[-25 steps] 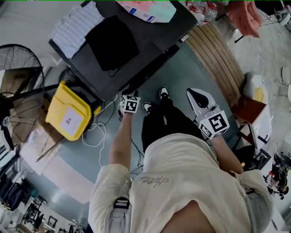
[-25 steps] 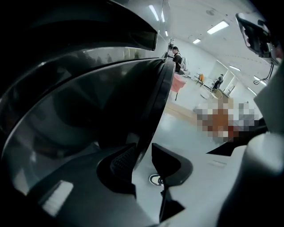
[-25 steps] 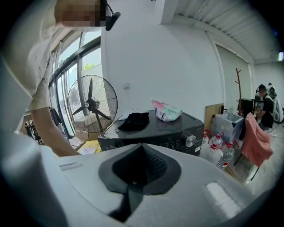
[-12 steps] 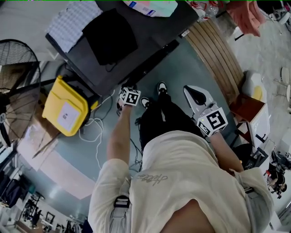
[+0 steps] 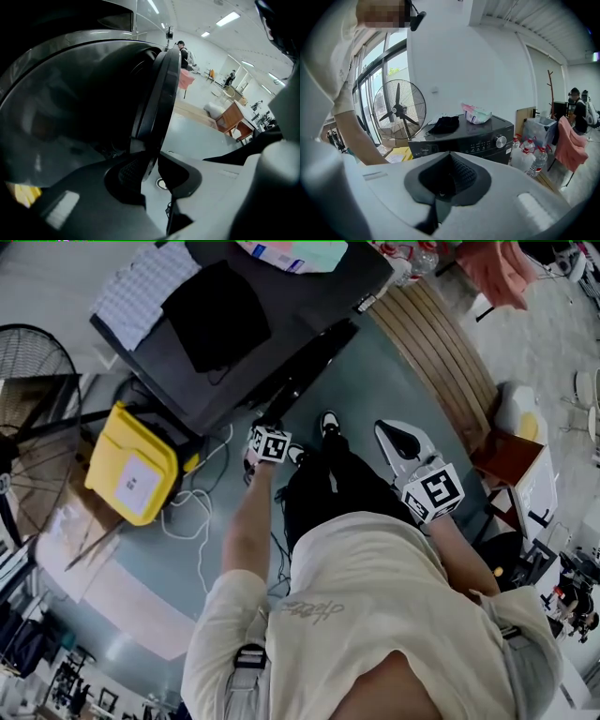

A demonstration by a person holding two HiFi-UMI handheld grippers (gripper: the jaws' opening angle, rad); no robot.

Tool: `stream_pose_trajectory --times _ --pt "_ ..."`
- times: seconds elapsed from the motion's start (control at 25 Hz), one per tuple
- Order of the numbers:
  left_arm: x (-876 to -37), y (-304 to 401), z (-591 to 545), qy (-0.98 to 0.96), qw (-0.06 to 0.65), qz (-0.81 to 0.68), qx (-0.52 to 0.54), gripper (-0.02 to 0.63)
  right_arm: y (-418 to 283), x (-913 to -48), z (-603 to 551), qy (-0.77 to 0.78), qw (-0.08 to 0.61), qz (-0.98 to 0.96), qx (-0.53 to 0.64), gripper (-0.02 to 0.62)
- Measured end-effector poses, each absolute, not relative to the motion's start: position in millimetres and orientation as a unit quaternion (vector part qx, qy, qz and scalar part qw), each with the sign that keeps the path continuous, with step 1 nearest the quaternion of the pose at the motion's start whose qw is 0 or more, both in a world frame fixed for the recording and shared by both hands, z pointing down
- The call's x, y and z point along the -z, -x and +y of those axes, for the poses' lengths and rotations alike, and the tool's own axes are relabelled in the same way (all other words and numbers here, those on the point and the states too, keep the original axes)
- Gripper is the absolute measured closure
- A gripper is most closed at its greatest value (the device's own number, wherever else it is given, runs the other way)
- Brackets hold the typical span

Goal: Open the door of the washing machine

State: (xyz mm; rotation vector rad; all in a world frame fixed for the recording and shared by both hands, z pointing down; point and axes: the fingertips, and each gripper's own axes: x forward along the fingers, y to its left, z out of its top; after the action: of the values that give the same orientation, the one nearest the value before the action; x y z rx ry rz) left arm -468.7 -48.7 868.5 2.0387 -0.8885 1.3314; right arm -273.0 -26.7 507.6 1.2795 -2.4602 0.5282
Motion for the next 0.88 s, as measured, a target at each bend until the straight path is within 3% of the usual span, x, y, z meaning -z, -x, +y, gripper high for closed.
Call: stream_pose_trajectory --times 0.72,0.88 --pt "-864.3 394.0 36.1 -0.739 0.316 -0.302 -0.513 0.512 227.2 -540.4 -13.7 -0.425 0.146 -0.864 -0.227 0.594" --pt "-864.4 371.3 59.1 -0.723 0.338 -0.301 -0.522 0.512 200.6 -544.7 -9.2 -0.378 0.172 -0.888 -0.197 0.594"
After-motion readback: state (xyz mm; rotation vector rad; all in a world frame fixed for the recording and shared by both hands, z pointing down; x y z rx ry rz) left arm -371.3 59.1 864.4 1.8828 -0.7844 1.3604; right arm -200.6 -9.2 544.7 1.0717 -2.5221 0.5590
